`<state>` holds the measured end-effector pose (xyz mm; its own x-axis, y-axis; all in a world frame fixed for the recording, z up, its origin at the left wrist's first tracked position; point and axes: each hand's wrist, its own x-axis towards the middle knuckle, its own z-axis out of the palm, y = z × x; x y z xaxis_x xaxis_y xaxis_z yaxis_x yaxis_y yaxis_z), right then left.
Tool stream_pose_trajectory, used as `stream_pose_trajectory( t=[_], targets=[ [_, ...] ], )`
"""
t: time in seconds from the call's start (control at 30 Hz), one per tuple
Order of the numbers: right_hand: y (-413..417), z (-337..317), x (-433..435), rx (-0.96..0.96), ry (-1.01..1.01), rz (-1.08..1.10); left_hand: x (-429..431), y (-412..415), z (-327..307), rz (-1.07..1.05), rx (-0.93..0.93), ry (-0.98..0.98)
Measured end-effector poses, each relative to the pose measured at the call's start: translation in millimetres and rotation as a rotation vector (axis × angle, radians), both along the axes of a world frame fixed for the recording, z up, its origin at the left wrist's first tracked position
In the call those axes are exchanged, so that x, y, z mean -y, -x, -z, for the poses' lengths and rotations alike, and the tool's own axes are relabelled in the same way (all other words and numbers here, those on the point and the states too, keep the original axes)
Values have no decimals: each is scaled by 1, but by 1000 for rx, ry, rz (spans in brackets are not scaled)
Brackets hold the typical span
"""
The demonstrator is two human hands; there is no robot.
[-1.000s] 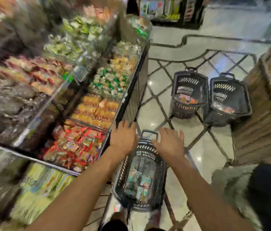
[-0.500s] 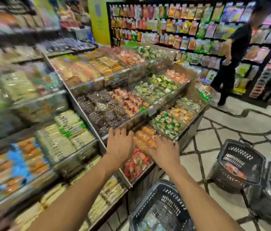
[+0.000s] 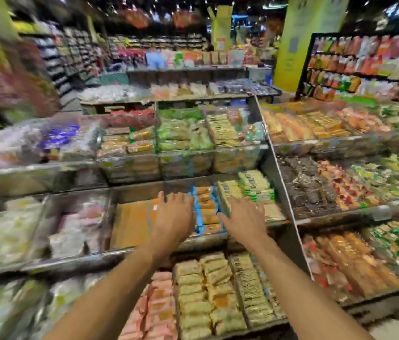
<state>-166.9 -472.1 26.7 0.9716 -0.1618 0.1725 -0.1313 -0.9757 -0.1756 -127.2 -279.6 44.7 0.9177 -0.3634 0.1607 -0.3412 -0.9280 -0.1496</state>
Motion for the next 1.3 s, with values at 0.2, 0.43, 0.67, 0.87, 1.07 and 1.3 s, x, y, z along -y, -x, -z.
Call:
stream_pose_trajectory(
  t=[0.2, 0.43, 0.67, 0.87, 1.07, 1.3],
  targets=[
    [-39, 11, -161, -22, -37, -201, -160, 4, 12, -210, 1, 58],
    [-58, 28, -288, -70, -43, -402, -293, 23, 25, -433, -21, 61],
    [-92, 50, -347, -108, -70, -471, -357, 3, 39, -522, -84, 50],
    [-144, 64, -374, -160, -128, -496, -395, -48, 54, -570, -116, 130],
    [-192, 83, -393, -187, -180, -507, -424, -98, 82, -528, -147, 120],
    [-206, 101, -411, -202, -274, -474, -439, -134, 113, -354, -268, 123]
  ],
)
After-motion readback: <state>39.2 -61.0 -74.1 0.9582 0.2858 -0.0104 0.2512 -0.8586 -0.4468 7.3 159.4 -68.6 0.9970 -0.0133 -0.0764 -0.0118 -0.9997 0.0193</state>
